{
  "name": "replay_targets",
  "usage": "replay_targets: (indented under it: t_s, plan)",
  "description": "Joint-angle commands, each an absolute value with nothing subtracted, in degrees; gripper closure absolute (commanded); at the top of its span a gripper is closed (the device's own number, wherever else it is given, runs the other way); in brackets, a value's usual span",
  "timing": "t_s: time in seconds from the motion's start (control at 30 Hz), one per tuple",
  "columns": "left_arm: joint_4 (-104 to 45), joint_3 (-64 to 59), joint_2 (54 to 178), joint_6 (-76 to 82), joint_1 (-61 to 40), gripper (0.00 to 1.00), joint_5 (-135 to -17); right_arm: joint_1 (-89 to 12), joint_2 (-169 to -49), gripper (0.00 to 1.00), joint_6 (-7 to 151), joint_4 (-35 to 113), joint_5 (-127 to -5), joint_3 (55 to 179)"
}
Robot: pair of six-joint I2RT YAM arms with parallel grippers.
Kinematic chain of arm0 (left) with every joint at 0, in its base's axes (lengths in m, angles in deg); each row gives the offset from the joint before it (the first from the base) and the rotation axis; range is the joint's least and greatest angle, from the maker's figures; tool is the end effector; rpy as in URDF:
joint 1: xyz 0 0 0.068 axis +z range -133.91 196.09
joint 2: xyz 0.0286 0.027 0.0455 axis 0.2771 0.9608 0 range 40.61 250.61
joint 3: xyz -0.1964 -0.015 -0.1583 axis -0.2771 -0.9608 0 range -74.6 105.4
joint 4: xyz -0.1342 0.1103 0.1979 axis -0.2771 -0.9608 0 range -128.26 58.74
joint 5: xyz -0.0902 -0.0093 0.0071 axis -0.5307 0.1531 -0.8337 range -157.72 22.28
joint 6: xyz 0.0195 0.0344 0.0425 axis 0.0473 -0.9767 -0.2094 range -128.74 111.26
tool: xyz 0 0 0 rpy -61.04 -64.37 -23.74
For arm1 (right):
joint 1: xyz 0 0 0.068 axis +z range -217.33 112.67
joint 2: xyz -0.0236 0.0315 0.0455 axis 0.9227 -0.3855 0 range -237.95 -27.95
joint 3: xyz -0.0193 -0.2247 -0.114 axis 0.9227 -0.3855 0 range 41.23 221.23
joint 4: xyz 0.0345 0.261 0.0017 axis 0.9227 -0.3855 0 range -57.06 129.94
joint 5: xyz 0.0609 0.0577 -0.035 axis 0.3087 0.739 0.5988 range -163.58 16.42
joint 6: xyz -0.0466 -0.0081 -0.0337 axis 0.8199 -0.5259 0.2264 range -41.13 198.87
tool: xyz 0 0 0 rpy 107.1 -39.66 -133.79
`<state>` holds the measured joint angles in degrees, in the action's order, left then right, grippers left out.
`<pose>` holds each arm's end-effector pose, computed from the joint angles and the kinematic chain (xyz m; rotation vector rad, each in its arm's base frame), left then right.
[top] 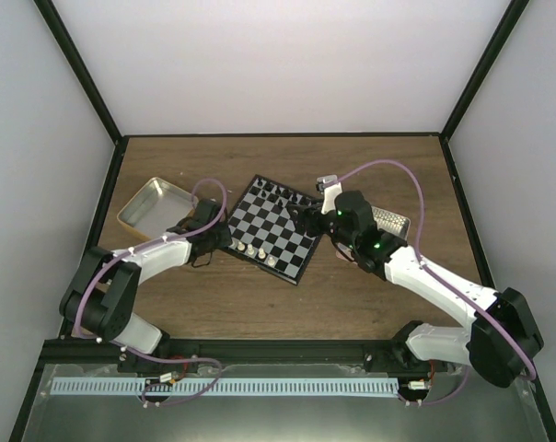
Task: Set up the chess pieces on the board
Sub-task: Place the chess piece on the chessboard.
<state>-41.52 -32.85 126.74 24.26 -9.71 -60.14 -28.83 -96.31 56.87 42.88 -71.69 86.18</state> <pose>0.2623 -0.1209 0.1323 -0.2122 2.5215 -0.2501 0.2253 0.1809 0.2560 -0.3094 1.9749 0.7276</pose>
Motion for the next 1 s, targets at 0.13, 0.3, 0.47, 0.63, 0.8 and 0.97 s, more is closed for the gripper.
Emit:
replay_targets:
  t_s: [0.13,0.3,0.47,0.63,0.8,0.97]
  plan:
    - [-37.83,-32.68,129.07,24.63,-8.69,0.95,-62.91,-28.5,-96.6,0.21,56.04,41.97,-72.43,86.31]
    - [-38.21,-32.77,129.53,24.02,-8.7,0.93,-60.89,-28.56,-96.48,0.21,56.01,41.91,-72.53,86.21]
    - [-39.24,-32.82,128.74,23.54,-8.65,0.89,-60.97,-28.52,-95.71,0.21,55.75,41.68,-73.27,86.39]
    - [-40.82,-32.06,127.15,23.24,-8.69,0.78,-61.41,-28.55,-95.46,0.2,55.81,41.16,-74.2,86.55]
    - [-42.84,-30.48,124.57,23.3,-8.67,0.64,-62.64,-28.56,-94.98,0.2,54.63,40.0,-75.2,86.93]
    - [-46.34,-28.24,119.15,24.43,-8.7,0.58,-60.22,-30.06,-94.21,0.21,49.66,34.85,-82.21,87.56]
